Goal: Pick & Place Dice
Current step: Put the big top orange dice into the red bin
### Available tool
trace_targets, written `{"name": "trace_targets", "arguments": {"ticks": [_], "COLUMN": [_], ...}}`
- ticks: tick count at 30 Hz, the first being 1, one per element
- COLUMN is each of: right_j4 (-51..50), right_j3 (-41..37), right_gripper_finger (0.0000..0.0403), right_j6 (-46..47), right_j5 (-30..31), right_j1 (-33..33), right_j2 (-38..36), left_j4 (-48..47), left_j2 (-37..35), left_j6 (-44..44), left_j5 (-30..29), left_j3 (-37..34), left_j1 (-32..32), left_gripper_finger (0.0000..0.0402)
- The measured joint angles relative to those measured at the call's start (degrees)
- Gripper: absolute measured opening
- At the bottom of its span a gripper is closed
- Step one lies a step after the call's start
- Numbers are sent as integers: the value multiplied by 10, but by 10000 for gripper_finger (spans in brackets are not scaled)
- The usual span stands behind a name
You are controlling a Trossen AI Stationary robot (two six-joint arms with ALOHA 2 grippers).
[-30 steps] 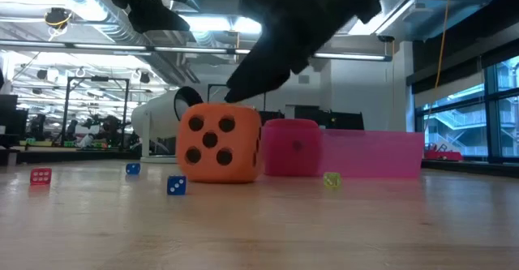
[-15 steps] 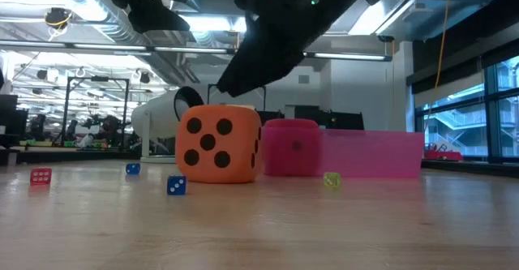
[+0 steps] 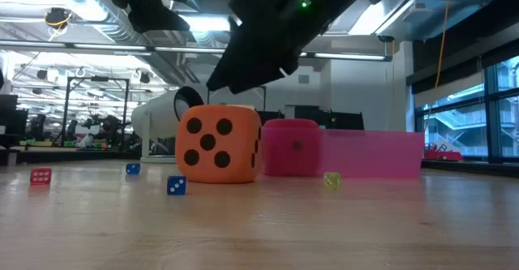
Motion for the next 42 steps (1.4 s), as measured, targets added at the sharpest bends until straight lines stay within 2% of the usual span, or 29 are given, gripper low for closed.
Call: {"name": "trace_targets", "arguments": {"ticks": [9, 19, 27, 42], "right_j4": [21, 28, 24, 7], "right_j3": [1, 3, 3, 3], "right_gripper_finger": [400, 400, 400, 400], "right_j6": [19, -20, 55, 78], "right_j5": [-15, -11, -19, -6], "right_j1": [-4, -5, -3, 9], "right_j2": [32, 20, 20, 22], "left_j4": [0, 0, 0, 0], "left_j2": [0, 0, 0, 0], "left_j6": [0, 0, 0, 0], "left_j5": [0, 0, 0, 0], "left_j3": [0, 0, 0, 0], "left_j1": [0, 0, 0, 0], "left_gripper_finger": [347, 347, 347, 347]}}
